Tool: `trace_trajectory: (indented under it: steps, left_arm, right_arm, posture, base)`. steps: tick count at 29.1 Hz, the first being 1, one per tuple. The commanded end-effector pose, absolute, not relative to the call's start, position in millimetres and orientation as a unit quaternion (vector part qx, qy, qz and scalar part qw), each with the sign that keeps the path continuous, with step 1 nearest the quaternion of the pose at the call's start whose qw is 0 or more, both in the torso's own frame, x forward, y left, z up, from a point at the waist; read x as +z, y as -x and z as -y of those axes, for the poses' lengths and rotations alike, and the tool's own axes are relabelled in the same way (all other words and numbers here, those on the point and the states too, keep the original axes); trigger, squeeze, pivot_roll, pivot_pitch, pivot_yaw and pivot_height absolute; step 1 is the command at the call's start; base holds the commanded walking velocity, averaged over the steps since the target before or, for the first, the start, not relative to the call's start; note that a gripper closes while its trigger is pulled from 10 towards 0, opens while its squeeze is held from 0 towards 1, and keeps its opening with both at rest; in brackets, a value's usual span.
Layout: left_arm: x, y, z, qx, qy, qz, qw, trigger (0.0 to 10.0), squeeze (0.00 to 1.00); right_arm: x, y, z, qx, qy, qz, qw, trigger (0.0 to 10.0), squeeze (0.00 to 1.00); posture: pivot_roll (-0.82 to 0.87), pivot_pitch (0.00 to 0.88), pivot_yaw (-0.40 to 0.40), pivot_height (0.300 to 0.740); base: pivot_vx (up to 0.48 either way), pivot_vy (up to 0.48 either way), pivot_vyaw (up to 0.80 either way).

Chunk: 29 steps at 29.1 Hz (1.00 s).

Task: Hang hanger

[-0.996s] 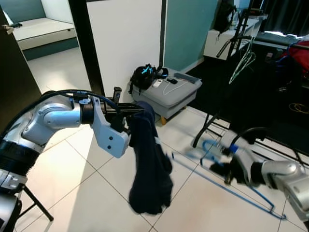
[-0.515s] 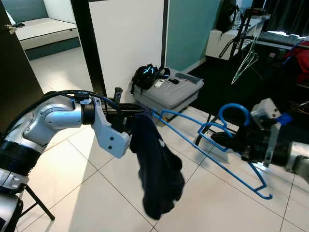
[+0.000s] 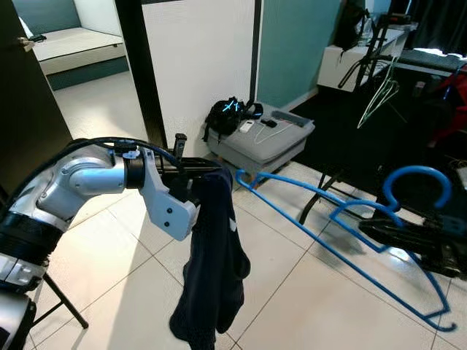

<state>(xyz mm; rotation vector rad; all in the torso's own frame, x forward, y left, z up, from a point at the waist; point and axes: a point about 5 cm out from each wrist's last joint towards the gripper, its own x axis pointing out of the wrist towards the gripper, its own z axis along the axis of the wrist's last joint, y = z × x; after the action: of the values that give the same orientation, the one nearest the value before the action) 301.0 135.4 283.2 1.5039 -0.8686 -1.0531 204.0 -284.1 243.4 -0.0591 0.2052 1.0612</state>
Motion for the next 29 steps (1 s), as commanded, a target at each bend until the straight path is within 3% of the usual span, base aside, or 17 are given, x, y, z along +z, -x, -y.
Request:
trace_trajectory:
  steps: [1, 13, 29]
  left_arm:
    - [288.0, -301.0, -138.3, -0.436, -0.636, 0.364, 0.522, 10.0, 0.00]
    - [290.8, -301.2, -135.9, -0.437, -0.636, 0.369, 0.519, 10.0, 0.00]
    - [291.8, -299.0, -131.0, -0.438, -0.630, 0.379, 0.517, 10.0, 0.00]
  right_arm:
    - [242.4, -197.0, 282.0, 0.521, 0.049, -0.127, 0.843, 10.0, 0.00]
    - [211.2, -187.8, 291.8, 0.486, 0.121, -0.283, 0.818, 10.0, 0.00]
    - [211.8, -195.4, 281.6, 0.496, 0.137, -0.262, 0.816, 10.0, 0.00]
  posture:
    - [-0.04, 0.000, 0.034, 0.735]
    - [-0.03, 0.000, 0.036, 0.735]
    - [-0.03, 0.000, 0.033, 0.735]
  base:
    - [0.000, 0.000, 0.00]
    - [0.000, 0.000, 0.00]
    - [0.000, 0.000, 0.00]
